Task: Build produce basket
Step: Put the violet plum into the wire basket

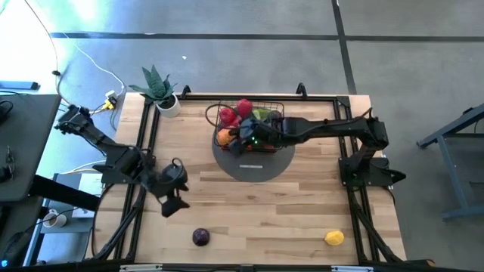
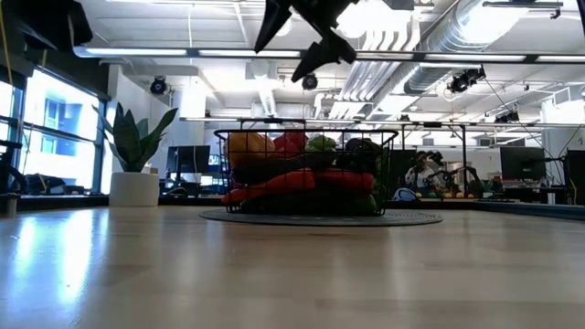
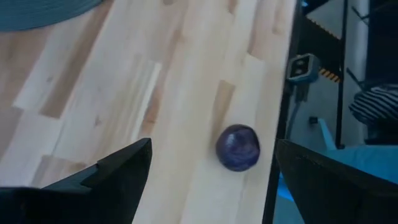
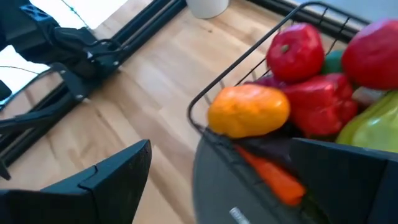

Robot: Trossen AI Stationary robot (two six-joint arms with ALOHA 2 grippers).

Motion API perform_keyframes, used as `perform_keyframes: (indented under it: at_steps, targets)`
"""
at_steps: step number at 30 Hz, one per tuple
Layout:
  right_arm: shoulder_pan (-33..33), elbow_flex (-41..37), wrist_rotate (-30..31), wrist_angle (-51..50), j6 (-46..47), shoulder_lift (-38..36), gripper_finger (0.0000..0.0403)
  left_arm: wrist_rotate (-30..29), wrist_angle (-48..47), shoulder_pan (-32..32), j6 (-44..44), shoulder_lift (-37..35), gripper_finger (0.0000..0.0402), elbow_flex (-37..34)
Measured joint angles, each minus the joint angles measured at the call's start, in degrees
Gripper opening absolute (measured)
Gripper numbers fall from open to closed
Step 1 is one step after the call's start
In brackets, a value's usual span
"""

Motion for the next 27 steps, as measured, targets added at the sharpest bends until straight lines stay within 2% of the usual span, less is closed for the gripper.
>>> perform_keyframes:
  at_steps: [9, 16, 21, 27]
  targets:
    - [4.72, 0.0, 0.77, -0.36, 6.09, 0.0, 0.0364, -3.79, 5.93, -7.4, 1.14, 4.59, 0.0335, 0.04]
    - [6.72, 0.0, 0.79, -0.48, 7.37, 0.0, 0.0364, -7.94, 11.93, -11.47, 13.83, 9.76, 0.0335, 0.04]
    - [7.99, 0.0, 0.77, -0.6, 8.42, 0.0, 0.0364, -7.78, 16.43, -11.95, 21.66, 13.38, 0.0335, 0.04]
    - [9.12, 0.0, 0.79, -0.87, 10.36, 0.0, 0.0364, -4.92, 18.63, -11.7, 29.5, 17.62, 0.0335, 0.04]
